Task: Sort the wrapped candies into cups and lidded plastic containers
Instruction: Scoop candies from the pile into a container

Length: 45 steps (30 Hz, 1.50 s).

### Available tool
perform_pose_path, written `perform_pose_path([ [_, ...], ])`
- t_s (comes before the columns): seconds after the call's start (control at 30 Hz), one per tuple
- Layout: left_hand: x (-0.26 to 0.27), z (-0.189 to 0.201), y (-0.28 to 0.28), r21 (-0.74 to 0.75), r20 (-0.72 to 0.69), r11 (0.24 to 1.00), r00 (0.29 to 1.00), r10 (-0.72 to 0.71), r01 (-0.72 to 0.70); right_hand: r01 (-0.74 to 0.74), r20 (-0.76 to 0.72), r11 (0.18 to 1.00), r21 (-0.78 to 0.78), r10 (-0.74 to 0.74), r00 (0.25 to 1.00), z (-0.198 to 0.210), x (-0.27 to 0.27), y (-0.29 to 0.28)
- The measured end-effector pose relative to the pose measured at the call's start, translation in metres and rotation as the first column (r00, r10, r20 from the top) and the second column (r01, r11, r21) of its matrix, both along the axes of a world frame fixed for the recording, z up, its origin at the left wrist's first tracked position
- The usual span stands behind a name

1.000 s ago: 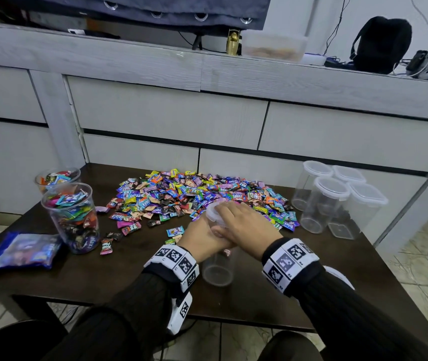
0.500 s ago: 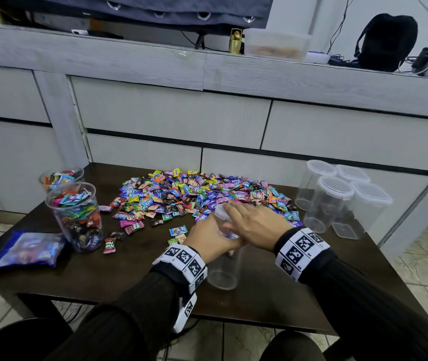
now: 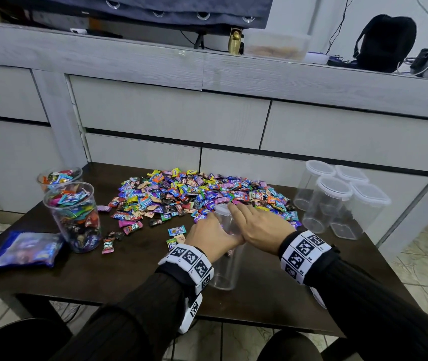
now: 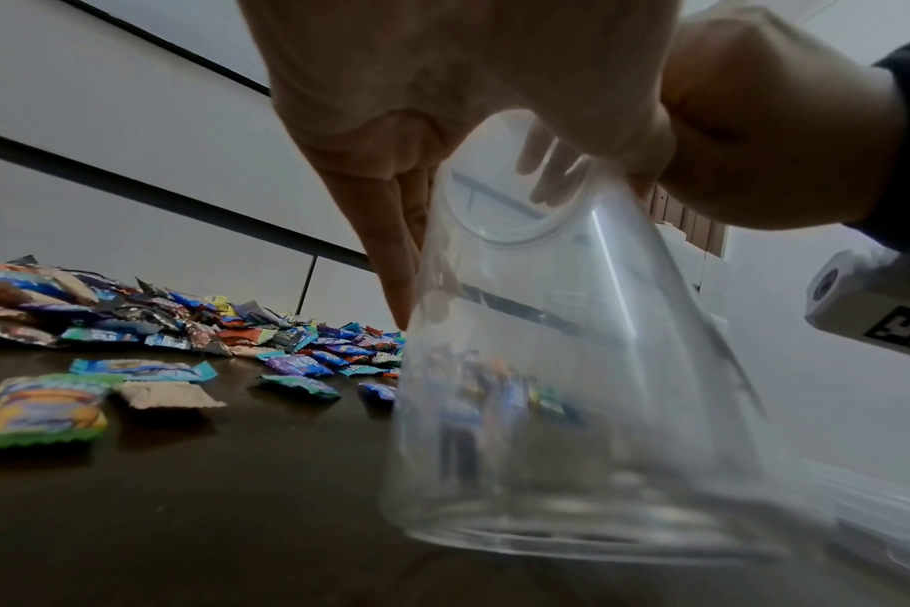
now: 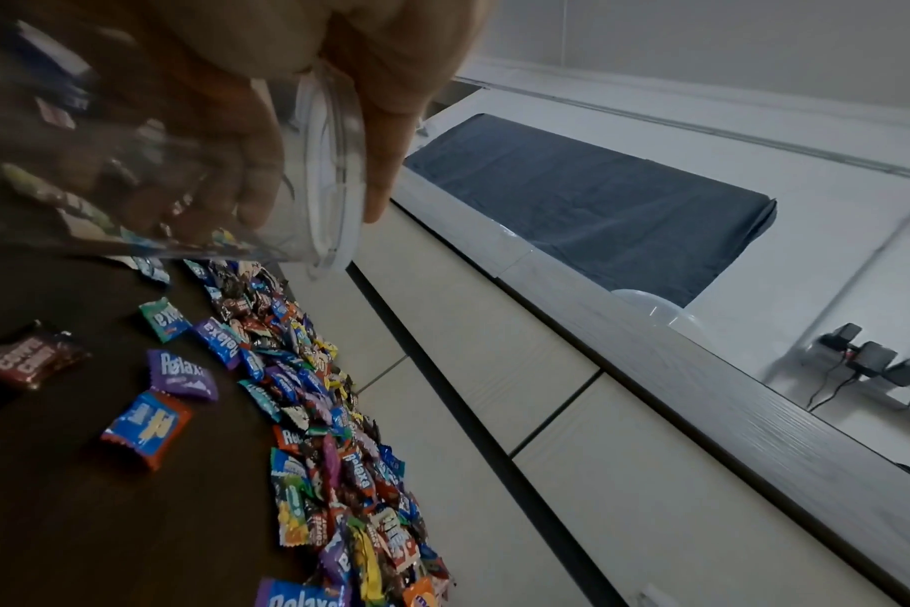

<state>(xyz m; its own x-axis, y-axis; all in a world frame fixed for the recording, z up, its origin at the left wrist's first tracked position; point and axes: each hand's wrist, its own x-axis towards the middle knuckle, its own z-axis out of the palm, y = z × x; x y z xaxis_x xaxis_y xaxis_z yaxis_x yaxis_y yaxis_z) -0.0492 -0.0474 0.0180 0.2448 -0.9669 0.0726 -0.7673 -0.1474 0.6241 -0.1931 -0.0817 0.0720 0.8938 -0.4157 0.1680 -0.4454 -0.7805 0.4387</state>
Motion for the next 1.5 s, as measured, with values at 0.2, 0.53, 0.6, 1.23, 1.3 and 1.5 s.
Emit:
perform_pose_path([
  [0.2, 0.000, -0.003, 0.008, -0.039, -0.035, 0.999, 0.999, 0.012, -0.014, -0.060, 0.094, 0.991, 0.122, 0.048, 0.994, 0.004, -0.007, -0.008],
  [0.53, -0.005, -0.018, 0.031, -0.278, -0.184, 0.961, 0.982, -0.040, -0.013, 0.111, 0.429, 0.624, 0.774, -0.644, 0.633, 0.003, -0.010, -0.019],
  [0.6, -0.010, -0.021, 0.034, -0.308, -0.159, 0.951, 0.986, -0.047, -0.004, 0.229, 0.253, 0.492, 0.840, -0.728, 0.637, -0.003, -0.004, -0.020],
  [1.23, 0.010, -0.015, 0.014, -0.180, -0.228, 0.927, 0.902, -0.366, 0.330, 0.181, 0.318, 0.604, 0.776, -0.623, 0.715, -0.004, -0.001, -0.030],
  [1.3, 0.002, -0.013, 0.013, -0.213, -0.168, 0.933, 0.930, -0.328, 0.291, 0.176, 0.385, 0.674, 0.718, -0.595, 0.705, 0.002, 0.001, -0.026],
  [1.5, -0.012, -0.007, 0.011, -0.214, -0.053, 0.948, 0.967, -0.250, 0.234, 0.307, 0.219, 0.605, 0.735, -0.640, 0.737, -0.002, 0.009, 0.002],
])
